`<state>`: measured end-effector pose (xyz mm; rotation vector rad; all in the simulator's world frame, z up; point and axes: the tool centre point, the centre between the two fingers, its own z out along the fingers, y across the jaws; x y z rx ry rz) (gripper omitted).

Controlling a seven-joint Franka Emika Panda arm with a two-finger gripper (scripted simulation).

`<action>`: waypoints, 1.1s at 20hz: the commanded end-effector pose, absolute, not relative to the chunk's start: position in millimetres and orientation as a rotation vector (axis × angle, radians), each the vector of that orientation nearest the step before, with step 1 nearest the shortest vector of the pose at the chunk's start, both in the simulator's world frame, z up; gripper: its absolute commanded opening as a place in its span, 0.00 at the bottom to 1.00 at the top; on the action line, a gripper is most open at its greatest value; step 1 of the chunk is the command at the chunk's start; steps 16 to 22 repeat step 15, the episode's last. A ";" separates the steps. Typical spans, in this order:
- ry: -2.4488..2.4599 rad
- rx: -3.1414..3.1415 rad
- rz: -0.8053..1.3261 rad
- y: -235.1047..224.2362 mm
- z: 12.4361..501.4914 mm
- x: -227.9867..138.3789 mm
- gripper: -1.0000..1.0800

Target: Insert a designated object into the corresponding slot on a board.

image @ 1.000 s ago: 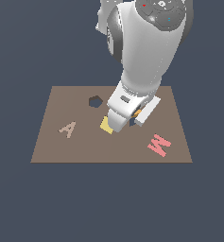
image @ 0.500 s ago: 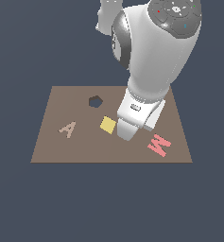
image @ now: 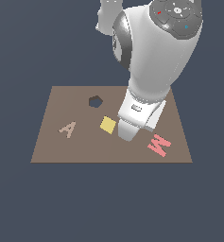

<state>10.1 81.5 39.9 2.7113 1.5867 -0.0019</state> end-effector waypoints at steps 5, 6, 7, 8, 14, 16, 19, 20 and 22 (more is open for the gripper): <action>1.585 2.712 -0.002 81.5 30.6 9.8 0.00; 1.585 2.712 -0.002 81.5 30.6 9.8 0.96; 1.585 2.712 -0.002 81.5 30.6 9.8 0.96; 1.585 2.712 -0.002 81.5 30.6 9.8 0.96; 1.585 2.712 -0.002 81.5 30.6 9.8 0.96; 1.585 2.712 -0.002 81.5 30.6 9.8 0.96; 1.585 2.712 -0.002 81.5 30.6 9.8 0.96; 1.585 2.712 -0.002 81.5 30.6 9.8 0.96; 1.585 2.712 -0.002 81.5 30.6 9.8 0.96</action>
